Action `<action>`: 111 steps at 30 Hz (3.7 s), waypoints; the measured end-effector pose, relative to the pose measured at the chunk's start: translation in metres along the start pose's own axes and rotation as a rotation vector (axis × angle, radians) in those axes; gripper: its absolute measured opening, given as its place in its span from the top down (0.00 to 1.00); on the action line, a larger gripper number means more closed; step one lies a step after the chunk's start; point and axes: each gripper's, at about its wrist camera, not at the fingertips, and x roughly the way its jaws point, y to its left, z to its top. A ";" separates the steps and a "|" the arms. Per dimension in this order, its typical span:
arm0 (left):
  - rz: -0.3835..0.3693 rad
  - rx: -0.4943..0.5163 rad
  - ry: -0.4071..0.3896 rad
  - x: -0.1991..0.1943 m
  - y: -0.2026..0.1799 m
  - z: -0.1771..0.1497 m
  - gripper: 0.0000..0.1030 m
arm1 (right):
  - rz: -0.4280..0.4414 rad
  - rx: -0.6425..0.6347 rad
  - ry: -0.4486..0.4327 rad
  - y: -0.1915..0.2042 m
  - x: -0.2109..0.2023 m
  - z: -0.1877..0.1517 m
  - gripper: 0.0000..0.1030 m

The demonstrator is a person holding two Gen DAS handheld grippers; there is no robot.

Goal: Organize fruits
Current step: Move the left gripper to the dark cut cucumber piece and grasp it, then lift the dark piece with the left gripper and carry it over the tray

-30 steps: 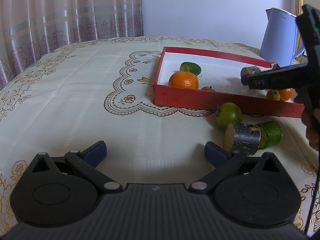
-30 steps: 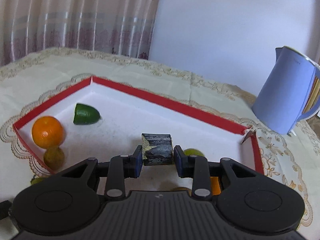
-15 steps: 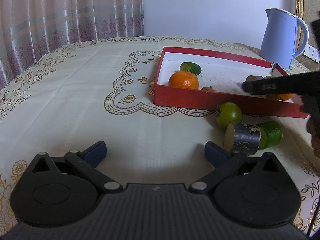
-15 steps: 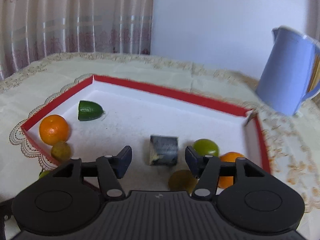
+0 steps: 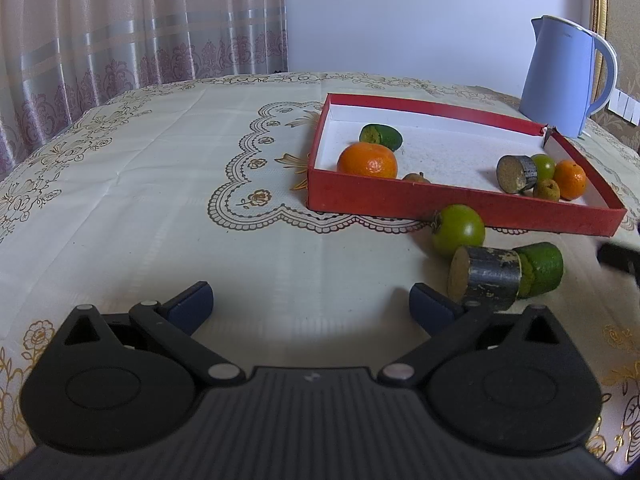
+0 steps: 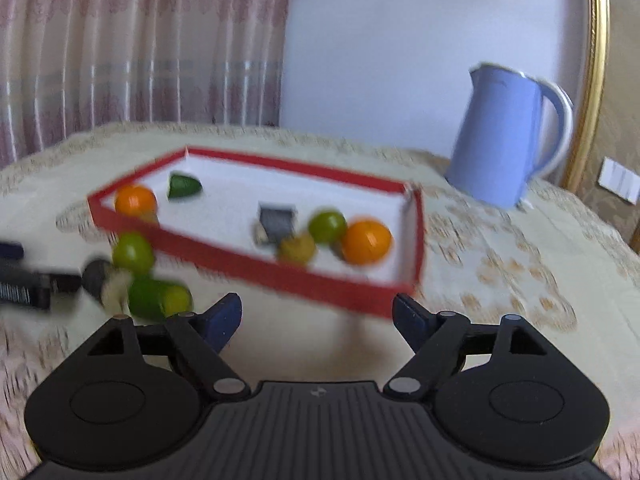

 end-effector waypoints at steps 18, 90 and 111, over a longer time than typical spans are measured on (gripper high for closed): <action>-0.022 -0.003 -0.056 -0.021 -0.001 -0.009 0.00 | 0.015 0.129 0.119 -0.027 0.014 -0.018 0.04; -0.086 0.171 -0.143 -0.041 -0.065 0.031 0.71 | 0.020 0.132 0.119 -0.028 0.015 -0.018 0.03; -0.068 0.192 -0.108 0.049 -0.092 0.097 0.84 | 0.020 0.132 0.118 -0.028 0.015 -0.018 0.03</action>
